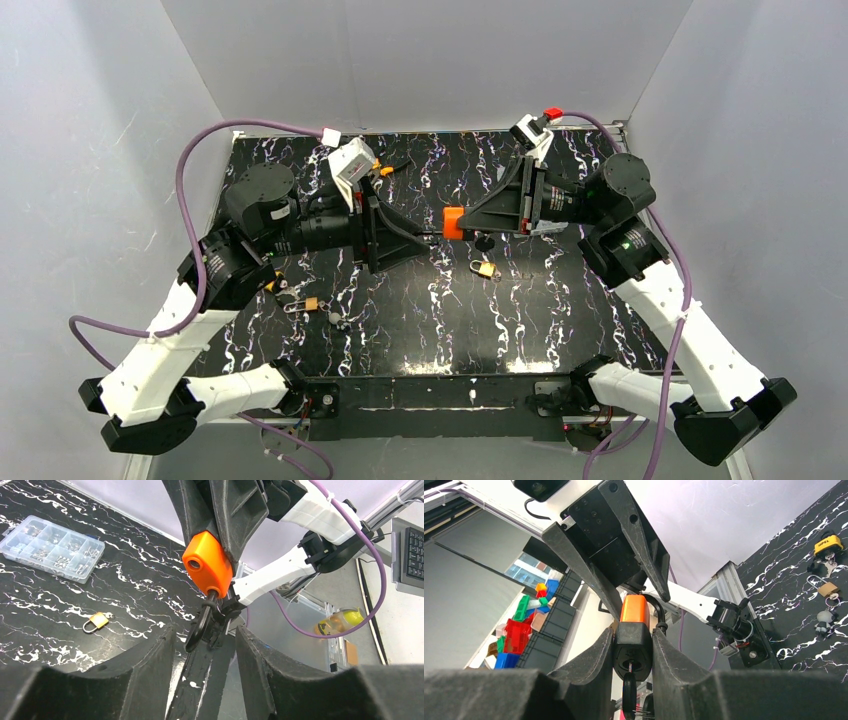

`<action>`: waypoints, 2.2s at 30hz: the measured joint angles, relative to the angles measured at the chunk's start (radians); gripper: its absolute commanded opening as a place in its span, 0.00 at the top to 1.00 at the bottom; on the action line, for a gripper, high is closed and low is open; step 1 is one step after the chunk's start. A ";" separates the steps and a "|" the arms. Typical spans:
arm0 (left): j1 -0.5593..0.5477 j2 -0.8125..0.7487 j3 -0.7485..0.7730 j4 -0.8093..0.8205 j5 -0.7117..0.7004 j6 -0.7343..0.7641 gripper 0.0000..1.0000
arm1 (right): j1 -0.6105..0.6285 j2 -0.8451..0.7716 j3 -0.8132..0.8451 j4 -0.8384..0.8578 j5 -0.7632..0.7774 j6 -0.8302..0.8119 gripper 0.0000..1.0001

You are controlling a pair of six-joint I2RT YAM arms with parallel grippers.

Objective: Lock with the key
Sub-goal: Lock the lock.

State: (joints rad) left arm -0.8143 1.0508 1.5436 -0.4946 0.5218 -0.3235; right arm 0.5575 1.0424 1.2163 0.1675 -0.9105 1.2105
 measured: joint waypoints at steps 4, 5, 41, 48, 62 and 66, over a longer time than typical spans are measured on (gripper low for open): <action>0.000 0.000 0.000 0.000 -0.005 -0.010 0.66 | 0.000 0.000 0.000 0.001 0.004 0.005 0.99; 0.000 0.000 -0.002 0.002 -0.004 -0.014 0.68 | 0.000 0.000 0.000 0.001 0.006 0.005 0.99; 0.000 -0.011 -0.034 0.119 0.000 -0.183 1.00 | -0.002 -0.163 0.048 -0.285 0.283 -0.457 0.25; 0.000 -0.004 -0.018 0.161 0.036 -0.230 1.00 | -0.001 -0.138 0.052 -0.153 0.186 -0.470 0.25; 0.000 -0.004 -0.015 0.226 0.089 -0.292 1.00 | 0.000 -0.094 0.057 0.020 0.012 -0.385 0.30; 0.000 -0.004 -0.015 0.229 0.089 -0.301 1.00 | 0.007 -0.102 0.056 0.036 -0.003 -0.372 0.33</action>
State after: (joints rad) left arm -0.8146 1.0467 1.5288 -0.2659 0.6106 -0.6243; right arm 0.5643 0.9401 1.2724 0.2037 -0.9137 0.8387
